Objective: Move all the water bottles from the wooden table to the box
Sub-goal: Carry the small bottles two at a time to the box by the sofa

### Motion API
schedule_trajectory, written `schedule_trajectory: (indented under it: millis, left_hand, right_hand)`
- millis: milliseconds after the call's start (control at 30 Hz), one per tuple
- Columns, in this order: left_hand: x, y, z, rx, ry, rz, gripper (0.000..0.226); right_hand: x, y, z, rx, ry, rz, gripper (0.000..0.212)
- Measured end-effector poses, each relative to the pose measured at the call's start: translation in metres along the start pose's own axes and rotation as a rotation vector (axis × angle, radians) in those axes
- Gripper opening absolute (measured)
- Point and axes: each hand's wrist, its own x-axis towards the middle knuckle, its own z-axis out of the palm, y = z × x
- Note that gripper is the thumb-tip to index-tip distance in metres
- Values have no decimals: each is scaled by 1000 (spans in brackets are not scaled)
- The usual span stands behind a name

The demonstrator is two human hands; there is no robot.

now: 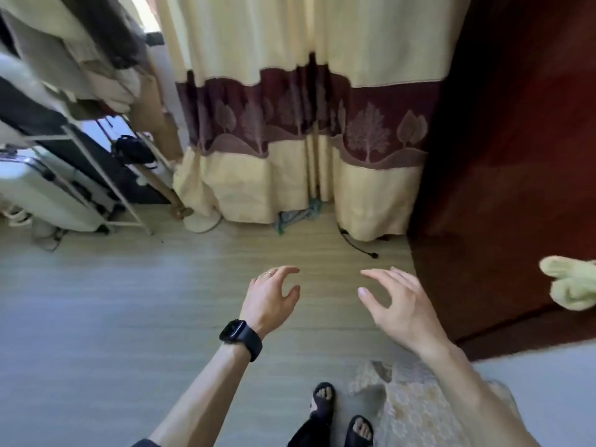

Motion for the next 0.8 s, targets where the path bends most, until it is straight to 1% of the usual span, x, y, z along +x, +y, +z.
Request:
schedule_trajectory:
  millis: [167,300,400,500,600,667,800]
  left_hand:
    - [-80,-85,-51,-66,198,-312,39]
    - [-168,-147,-97,-85,426,-559,40]
    - [-227,-181,-137,-81,593,-709,40]
    - [-273,-212,-182,-59,743,-807,41]
    - [-306,-249,-231,-43,852,-876,41]
    - [-326,-278,-263,-25,899,-891,41]
    - [-357,-335,-327,8,977,-907,41]
  right_hand:
    - [31,-82,71,-25,-238,-326,38]
    - [22,-176,131,-53,-439,-622,39]
    - [8,-256,172,-81,-536,-855,41]
    - [-9,-340,210,-104,-584,-1051,44]
    - [-24,-421,246,-113,-591,-1190,46]
    - [-32,-471,270,-103,-588,-1247,48]
    - [-36,-560,312,-68,-566,-1294,50]
